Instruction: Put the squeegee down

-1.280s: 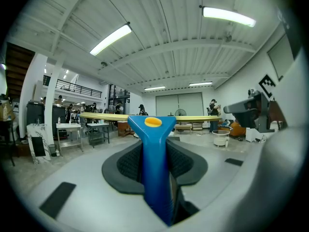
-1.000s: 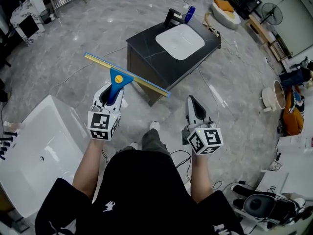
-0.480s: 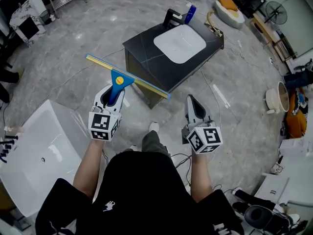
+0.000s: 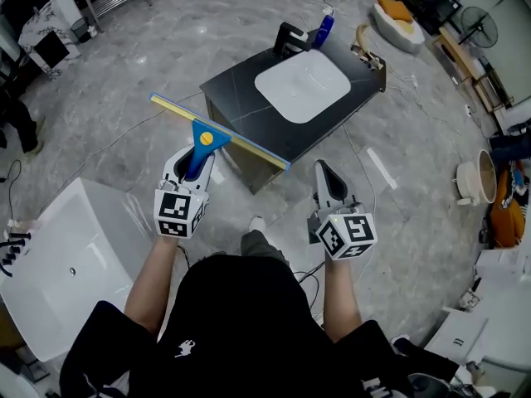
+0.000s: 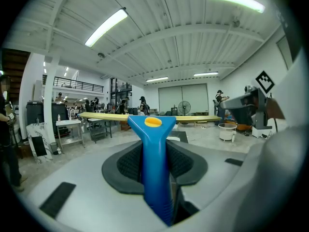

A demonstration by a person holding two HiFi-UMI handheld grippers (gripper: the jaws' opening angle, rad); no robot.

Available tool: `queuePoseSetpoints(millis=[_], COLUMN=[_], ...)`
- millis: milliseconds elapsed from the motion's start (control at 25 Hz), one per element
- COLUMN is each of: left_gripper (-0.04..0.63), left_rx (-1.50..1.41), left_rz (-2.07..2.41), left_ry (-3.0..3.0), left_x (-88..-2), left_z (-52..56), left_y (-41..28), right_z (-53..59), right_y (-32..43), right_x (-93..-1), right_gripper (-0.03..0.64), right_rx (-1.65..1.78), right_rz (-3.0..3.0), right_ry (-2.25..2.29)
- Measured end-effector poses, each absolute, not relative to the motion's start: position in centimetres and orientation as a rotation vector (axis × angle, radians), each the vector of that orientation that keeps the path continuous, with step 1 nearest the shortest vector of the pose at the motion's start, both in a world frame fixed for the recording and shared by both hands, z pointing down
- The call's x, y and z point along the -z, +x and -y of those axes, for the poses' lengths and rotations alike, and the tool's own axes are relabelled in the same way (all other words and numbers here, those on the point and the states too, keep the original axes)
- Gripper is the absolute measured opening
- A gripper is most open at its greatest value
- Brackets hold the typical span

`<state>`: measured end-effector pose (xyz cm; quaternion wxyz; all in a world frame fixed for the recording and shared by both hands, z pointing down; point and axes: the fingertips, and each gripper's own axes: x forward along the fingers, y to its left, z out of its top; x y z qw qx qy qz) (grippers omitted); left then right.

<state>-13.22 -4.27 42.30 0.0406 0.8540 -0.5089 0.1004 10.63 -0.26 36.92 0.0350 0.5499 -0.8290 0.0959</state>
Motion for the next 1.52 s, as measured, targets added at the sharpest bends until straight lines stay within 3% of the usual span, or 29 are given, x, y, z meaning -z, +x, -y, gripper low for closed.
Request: queuePoseSetpoints(millis=[680,1520], left_gripper=[0.127,0.127], left_rx=[-0.425,-0.552], left_rz=[1.611,1.576], left_ry=[2.551,2.508], left_x=[-43.8,-46.2], left_z=[11.0,16.8], left_y=[-4.9,-1.7], right_z=[9.7,16.4], right_y=[18.3,22.2], right_x=[-39.1,-41.8], right_gripper=[0.002,0.002], right_rx=[-0.384,-0.483], right_rz=[2.644,2.636], right_ry=[1.556,1.56])
